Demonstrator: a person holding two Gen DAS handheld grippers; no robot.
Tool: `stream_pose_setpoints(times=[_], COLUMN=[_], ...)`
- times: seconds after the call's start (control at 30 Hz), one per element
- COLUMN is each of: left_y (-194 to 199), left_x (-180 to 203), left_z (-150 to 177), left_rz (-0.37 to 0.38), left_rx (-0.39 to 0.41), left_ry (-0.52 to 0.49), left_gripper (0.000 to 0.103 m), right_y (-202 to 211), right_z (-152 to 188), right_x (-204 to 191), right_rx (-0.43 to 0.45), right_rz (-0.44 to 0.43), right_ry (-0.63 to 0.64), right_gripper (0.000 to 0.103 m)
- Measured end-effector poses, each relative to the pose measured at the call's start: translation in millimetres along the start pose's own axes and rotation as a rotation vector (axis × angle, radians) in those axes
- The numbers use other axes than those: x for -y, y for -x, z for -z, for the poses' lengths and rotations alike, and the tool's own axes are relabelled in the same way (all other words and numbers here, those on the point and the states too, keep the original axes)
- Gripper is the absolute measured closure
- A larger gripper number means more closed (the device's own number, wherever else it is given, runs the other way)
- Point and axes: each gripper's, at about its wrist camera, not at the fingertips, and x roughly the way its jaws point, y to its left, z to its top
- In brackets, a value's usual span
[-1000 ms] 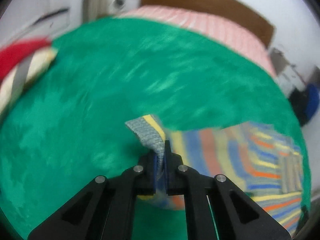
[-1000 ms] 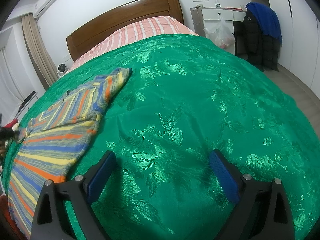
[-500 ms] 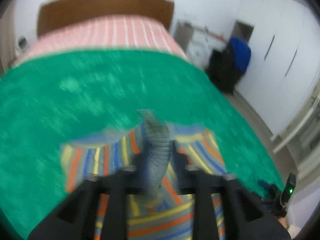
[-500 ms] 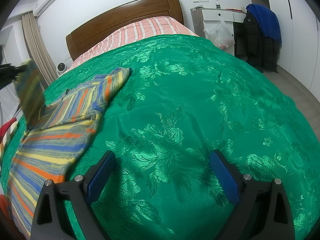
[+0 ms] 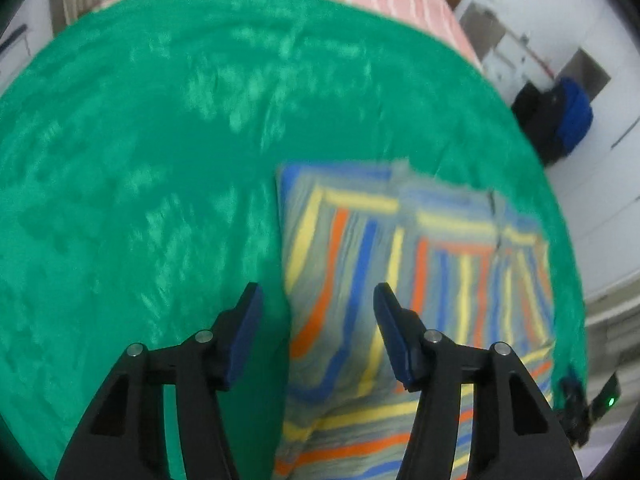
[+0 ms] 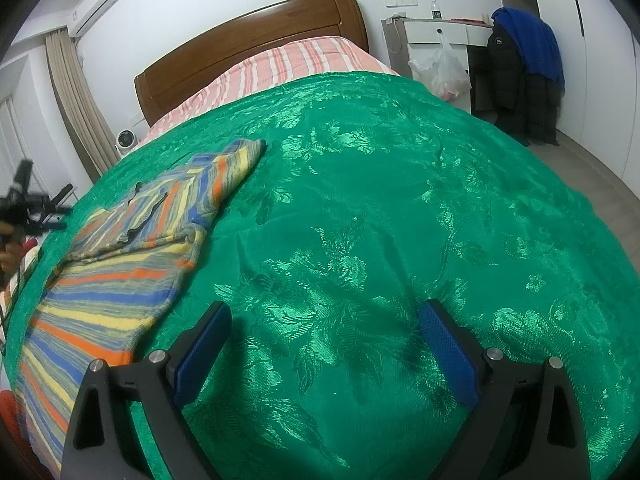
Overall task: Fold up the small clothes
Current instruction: 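Grasp the sweater side edge with the left tool, fold it inward, release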
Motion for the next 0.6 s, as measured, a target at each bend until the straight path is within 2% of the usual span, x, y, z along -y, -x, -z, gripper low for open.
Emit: stream_pose_setpoints(times=[0.07,0.1,0.13,0.17,0.23,0.3,0.37,0.4,0.43,0.47,0.53,0.57,0.6], left_y=[-14.3,-14.0,-14.7,-19.6,-10.9,-5.5,-4.3,-4.5,-3.6,-2.9,4.6,10.3,17.4], left_x=[0.1,0.5,5.8,10.5,10.2,-8.9,-30.2,-30.8,-28.8,-22.8,-15.7,-13.4,-12.0], left_z=[15.4,22.4,24.6,27.1,32.4,32.0,36.3,38.0,40.9,43.8,48.7,52.0,55.9], left_rz=[0.051,0.076,0.094,0.051,-0.042,-0.118,-0.095,-0.082,-0.057,-0.065,-0.109,-0.118,-0.118], left_rx=[-0.018,-0.020,-0.015,0.000,0.049,0.085,0.089,0.088,0.082,0.068,0.078,0.104,0.141], left_ry=[0.008,0.007,-0.004,-0.048,-0.074,-0.021,0.044,0.042,0.018,-0.024,-0.055,-0.045,-0.032], left_gripper=[0.045,0.054,0.073,0.097,0.099,0.100,0.100,0.099,0.098,0.095,0.071,0.045,0.026], right_y=[-0.1,-0.2,-0.5,-0.7,-1.1,-1.4,-2.4,-2.5,-2.5,-2.5,-2.5,-2.4,-2.5], right_z=[-0.2,-0.1,0.0,-0.6,-0.9,-1.1,-1.2,-1.1,-1.0,-1.1,-1.1,-1.0,-1.1], right_x=[-1.3,-2.0,-2.8,-3.3,-4.2,-5.2,-5.8,-5.9,-6.2,-6.2,-6.2,-6.1,-6.1], right_rx=[-0.002,-0.003,-0.005,-0.006,-0.008,-0.009,-0.009,-0.008,-0.008,-0.008,-0.008,-0.008,-0.008], right_rz=[0.003,0.006,0.009,0.012,0.014,0.016,0.018,0.019,0.019,0.019,0.019,0.019,0.018], right_ry=[0.002,0.004,0.006,0.008,0.009,0.010,0.012,0.012,0.012,0.012,0.012,0.012,0.012], right_gripper=[0.009,0.009,0.009,0.009,0.009,0.009,0.009,0.009,0.009,0.009,0.009,0.009,0.009])
